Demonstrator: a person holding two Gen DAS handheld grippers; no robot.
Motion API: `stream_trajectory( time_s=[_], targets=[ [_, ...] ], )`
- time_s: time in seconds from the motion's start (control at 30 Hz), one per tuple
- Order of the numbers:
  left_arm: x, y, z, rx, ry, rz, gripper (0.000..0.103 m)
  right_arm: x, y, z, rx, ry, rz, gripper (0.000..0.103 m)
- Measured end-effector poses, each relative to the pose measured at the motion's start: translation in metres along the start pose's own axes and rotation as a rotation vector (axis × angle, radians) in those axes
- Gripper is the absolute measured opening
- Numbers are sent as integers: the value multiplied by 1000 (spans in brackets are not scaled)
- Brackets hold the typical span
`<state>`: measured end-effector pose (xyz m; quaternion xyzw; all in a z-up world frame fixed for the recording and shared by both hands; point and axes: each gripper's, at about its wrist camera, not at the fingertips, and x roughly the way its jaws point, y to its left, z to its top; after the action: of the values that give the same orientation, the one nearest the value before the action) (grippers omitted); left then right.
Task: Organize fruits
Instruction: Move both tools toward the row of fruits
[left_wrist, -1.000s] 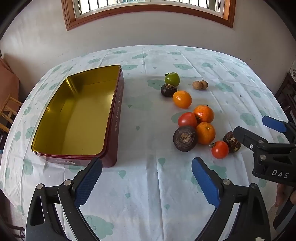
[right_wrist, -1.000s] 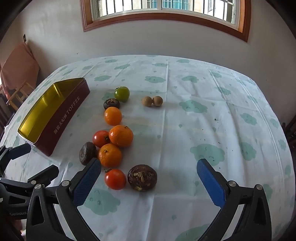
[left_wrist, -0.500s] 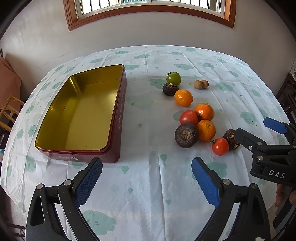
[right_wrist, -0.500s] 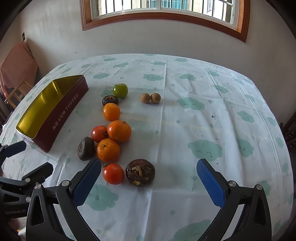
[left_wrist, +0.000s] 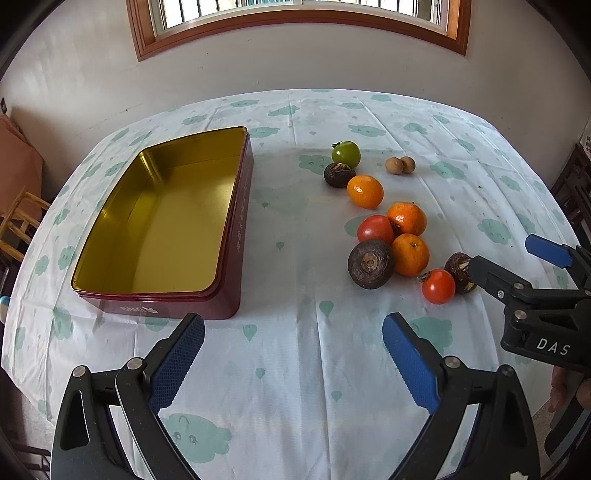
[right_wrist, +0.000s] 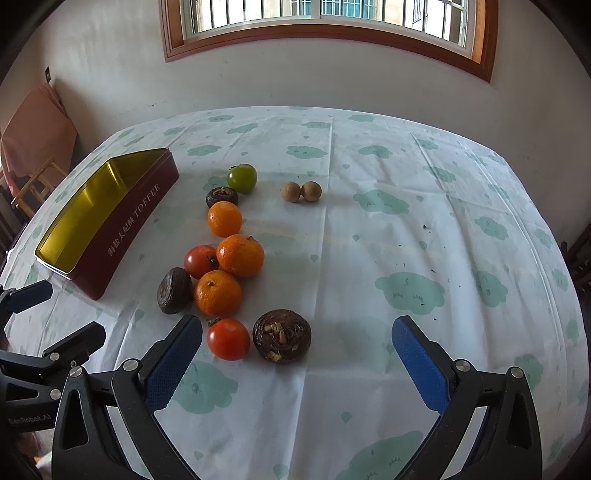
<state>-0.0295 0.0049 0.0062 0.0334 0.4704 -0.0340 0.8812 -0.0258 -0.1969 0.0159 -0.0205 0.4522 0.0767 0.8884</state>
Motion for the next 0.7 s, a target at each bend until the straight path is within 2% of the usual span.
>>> stream_trajectory(
  time_s=[0.27,0.47,0.7],
  targets=[
    [0,0,-6,-1,6,-2,96,2,-1,-4,-2,4,1,101],
    [0,-1,-7,-1,11,-1,94,5,-1,-5,5,15,16,91],
    [2,-1,-5,2,16,-4,94,9,-2,-5,12,27,20,87]
  ],
)
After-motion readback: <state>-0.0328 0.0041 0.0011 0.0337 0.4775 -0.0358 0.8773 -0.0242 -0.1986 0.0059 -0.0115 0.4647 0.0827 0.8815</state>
